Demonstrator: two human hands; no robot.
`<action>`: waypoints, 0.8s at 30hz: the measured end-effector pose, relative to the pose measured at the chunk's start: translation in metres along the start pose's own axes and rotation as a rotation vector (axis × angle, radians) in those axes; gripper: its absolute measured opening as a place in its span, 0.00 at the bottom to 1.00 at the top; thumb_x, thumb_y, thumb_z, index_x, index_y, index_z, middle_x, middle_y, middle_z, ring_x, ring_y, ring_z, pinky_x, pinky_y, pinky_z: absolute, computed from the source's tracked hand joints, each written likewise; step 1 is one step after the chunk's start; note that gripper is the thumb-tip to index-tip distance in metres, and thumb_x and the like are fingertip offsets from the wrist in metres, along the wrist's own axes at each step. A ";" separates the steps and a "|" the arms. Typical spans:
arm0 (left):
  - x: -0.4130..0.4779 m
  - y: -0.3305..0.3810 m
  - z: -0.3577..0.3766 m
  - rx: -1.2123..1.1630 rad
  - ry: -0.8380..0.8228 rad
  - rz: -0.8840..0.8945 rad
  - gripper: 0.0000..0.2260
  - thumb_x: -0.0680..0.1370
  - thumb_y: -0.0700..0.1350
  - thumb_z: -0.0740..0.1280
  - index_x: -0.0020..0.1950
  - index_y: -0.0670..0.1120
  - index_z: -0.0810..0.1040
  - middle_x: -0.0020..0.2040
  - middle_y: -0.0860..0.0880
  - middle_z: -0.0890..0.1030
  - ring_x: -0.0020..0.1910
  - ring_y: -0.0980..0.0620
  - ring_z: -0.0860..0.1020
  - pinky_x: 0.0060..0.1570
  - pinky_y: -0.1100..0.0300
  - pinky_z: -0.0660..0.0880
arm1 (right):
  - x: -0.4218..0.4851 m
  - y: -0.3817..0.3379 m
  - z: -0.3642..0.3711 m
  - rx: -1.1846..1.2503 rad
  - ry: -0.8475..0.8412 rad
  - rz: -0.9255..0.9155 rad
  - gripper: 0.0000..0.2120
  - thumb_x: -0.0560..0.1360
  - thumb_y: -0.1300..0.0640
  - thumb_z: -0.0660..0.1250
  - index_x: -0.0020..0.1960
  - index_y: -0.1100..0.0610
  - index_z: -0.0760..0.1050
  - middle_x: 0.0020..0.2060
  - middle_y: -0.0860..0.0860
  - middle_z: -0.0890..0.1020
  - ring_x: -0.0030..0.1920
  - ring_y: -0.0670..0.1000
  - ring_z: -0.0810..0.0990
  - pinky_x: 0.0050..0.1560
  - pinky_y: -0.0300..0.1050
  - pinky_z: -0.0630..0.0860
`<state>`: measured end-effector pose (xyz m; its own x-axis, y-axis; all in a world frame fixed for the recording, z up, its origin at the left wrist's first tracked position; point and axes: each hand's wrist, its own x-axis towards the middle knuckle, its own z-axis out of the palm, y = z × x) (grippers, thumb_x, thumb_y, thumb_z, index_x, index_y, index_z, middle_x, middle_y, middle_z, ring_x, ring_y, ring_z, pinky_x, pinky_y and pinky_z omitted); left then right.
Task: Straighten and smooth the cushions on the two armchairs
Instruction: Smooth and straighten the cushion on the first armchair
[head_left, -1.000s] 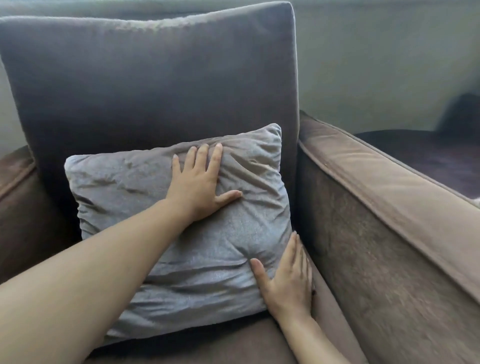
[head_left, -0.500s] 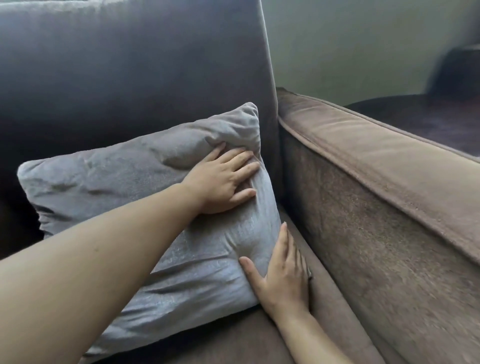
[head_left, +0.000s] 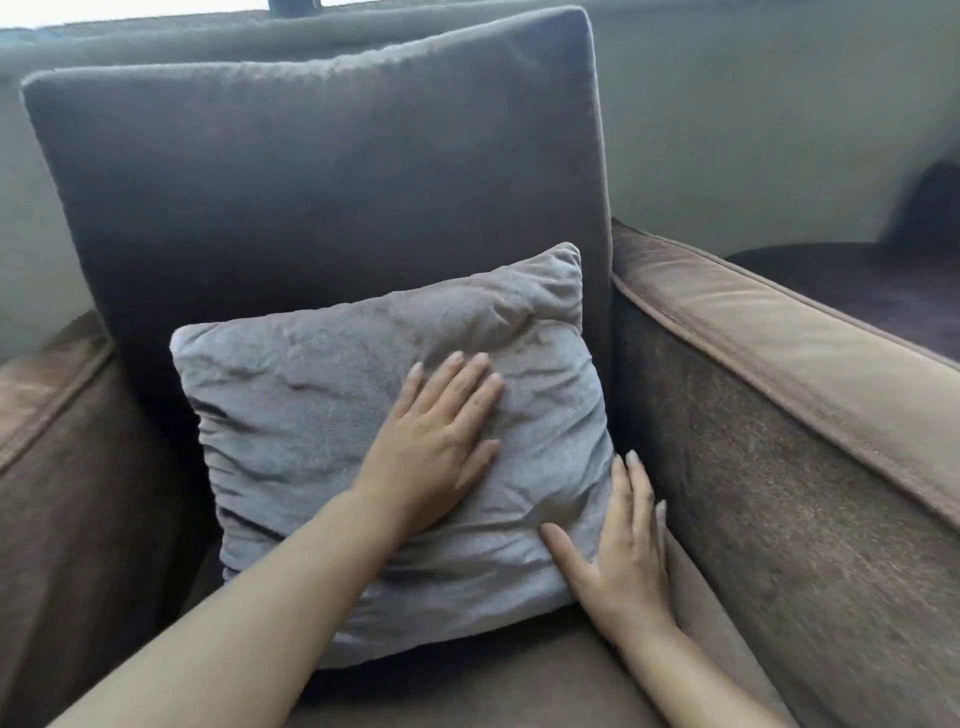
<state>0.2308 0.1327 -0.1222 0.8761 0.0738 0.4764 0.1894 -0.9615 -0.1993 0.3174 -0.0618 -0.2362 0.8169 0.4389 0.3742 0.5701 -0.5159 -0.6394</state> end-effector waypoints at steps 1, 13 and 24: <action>-0.017 -0.009 -0.003 -0.033 0.016 -0.088 0.29 0.80 0.58 0.54 0.79 0.47 0.63 0.80 0.47 0.62 0.80 0.45 0.58 0.77 0.41 0.56 | 0.000 -0.007 -0.006 -0.009 0.002 -0.061 0.51 0.70 0.26 0.55 0.80 0.57 0.47 0.80 0.51 0.50 0.80 0.50 0.49 0.79 0.59 0.46; -0.146 -0.011 0.012 -0.491 0.244 -1.072 0.53 0.68 0.80 0.47 0.82 0.45 0.46 0.82 0.43 0.50 0.81 0.44 0.50 0.76 0.40 0.54 | 0.067 -0.206 0.031 -0.357 -0.195 -0.984 0.33 0.73 0.40 0.56 0.72 0.56 0.71 0.73 0.55 0.72 0.74 0.59 0.69 0.69 0.66 0.68; -0.184 0.001 0.035 -0.403 0.225 -1.142 0.54 0.69 0.79 0.53 0.81 0.40 0.50 0.77 0.38 0.63 0.75 0.40 0.65 0.71 0.47 0.65 | 0.115 -0.249 0.084 -0.619 -0.253 -0.918 0.40 0.77 0.30 0.43 0.81 0.52 0.45 0.81 0.47 0.49 0.81 0.51 0.44 0.76 0.65 0.37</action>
<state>0.0848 0.1276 -0.2402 0.1944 0.9166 0.3494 0.6113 -0.3917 0.6876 0.2618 0.1784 -0.0903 0.0667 0.9385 0.3388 0.9470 -0.1665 0.2748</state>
